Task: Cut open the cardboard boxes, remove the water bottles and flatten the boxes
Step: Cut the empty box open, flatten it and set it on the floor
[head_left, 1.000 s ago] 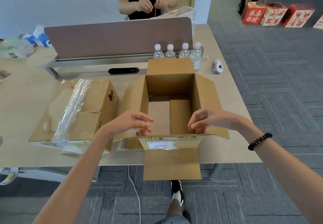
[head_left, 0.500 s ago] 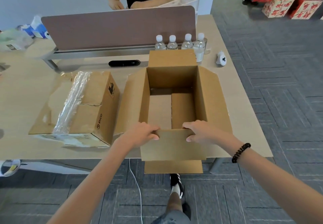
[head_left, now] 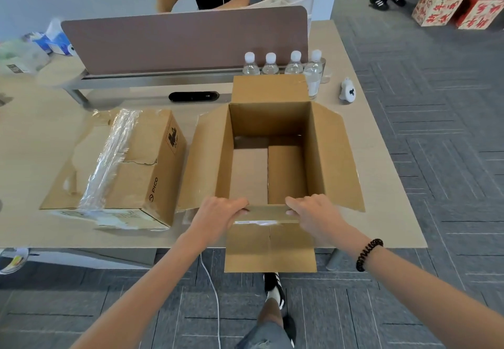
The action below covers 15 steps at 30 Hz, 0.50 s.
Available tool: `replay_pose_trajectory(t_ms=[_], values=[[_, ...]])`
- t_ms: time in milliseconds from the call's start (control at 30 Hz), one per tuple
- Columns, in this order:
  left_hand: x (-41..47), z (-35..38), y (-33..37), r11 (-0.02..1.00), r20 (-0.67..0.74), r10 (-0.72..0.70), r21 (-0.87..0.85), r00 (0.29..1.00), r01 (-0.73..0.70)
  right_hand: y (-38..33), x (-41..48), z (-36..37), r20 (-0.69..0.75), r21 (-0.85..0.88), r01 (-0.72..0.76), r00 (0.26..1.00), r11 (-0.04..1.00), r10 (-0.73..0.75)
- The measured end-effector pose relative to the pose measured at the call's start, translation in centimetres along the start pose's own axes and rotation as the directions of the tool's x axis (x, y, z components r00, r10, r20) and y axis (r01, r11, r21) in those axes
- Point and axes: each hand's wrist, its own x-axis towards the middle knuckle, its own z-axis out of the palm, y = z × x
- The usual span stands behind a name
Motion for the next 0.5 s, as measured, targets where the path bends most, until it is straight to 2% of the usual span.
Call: replay_pose_trajectory(t_ms=[133, 367, 500], values=[[-0.12, -0.24, 0.82, 0.999, -0.066, -0.032, 0.023, 0.997, 0.034, -0.29, -0.27, 0.55, -0.089, 0.039, -0.029, 0.995, 0.999, 0.032], [-0.2, -0.61, 0.72, 0.999, -0.01, 0.018, 0.032, 1.0, -0.017, -0.12, -0.62, 0.4, -0.113, 0.074, -0.011, 0.993, 0.997, 0.019], [-0.02, -0.69, 0.11, 0.999, 0.039, 0.043, 0.006, 0.998, -0.044, 0.1, -0.26, 0.03, -0.021, 0.072, -0.004, 1.0, 0.997, 0.005]])
